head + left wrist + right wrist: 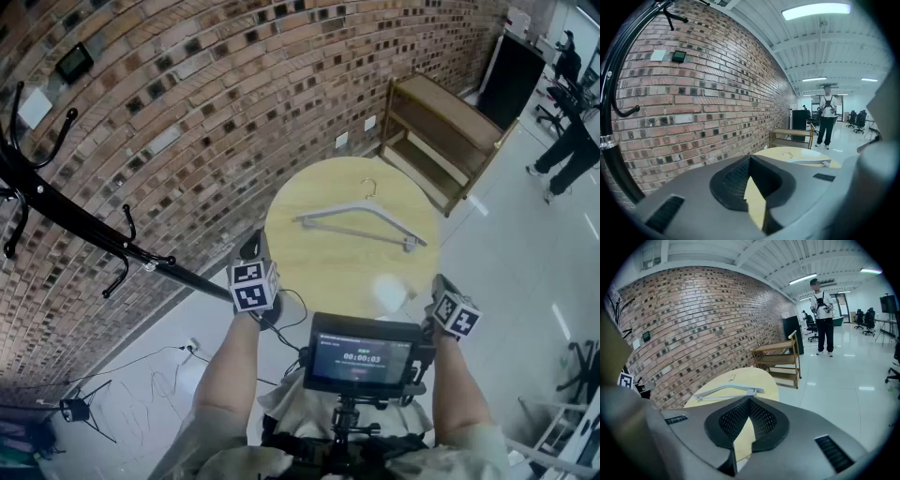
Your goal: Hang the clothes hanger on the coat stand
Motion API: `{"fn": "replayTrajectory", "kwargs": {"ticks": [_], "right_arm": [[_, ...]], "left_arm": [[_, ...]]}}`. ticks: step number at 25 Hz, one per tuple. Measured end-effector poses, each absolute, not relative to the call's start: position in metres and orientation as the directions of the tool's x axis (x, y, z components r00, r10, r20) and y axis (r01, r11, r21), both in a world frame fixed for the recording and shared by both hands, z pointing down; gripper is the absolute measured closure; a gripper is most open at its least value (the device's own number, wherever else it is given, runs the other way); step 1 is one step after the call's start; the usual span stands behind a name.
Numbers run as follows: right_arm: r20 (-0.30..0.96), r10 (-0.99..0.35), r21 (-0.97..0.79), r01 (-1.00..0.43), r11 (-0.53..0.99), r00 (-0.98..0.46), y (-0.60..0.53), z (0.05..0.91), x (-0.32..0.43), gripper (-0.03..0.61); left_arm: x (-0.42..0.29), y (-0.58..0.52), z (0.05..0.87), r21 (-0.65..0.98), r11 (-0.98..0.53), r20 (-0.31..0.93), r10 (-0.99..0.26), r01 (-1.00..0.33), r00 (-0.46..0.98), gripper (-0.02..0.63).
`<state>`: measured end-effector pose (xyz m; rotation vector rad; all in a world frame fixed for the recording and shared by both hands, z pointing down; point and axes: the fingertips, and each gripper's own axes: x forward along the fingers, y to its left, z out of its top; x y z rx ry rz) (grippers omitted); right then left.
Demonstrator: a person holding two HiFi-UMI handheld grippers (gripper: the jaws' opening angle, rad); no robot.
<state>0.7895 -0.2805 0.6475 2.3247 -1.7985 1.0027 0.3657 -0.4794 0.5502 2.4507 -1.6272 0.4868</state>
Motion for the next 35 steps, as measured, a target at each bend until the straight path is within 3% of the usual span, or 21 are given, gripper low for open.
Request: {"fn": "replayTrajectory", "kwargs": {"ticks": [10,20,21,26,35], "right_arm": [[0.446,-0.892,-0.274,-0.937,-0.216,0.075,-0.326,0.606,0.763,0.575],[0.433,-0.901,-0.033,-0.999,0.03,-0.041,-0.424,0.564,0.645,0.575],[0.444,-0.894,0.003,-0.998,0.068,-0.06,-0.434,0.564,0.632,0.535],[0.509,-0.844,0.163,-0.944,0.288,-0.169,-0.477,0.576,0.577,0.482],[0.634,-0.693,0.232,-0.769,0.595,-0.344,-0.539,0.653,0.546,0.448]], "left_arm": [[0.395,-0.483,0.528,-0.013,-0.452,0.319,-0.847,-0.892,0.425,0.604],[0.357,-0.493,0.516,0.007,-0.53,0.328,-0.8,-0.848,0.503,0.604],[0.352,-0.492,0.518,0.017,-0.53,0.338,-0.795,-0.848,0.504,0.604],[0.353,-0.483,0.539,0.059,-0.517,0.38,-0.779,-0.854,0.498,0.604],[0.41,-0.503,0.573,0.082,-0.48,0.462,-0.758,-0.874,0.46,0.604]]}}
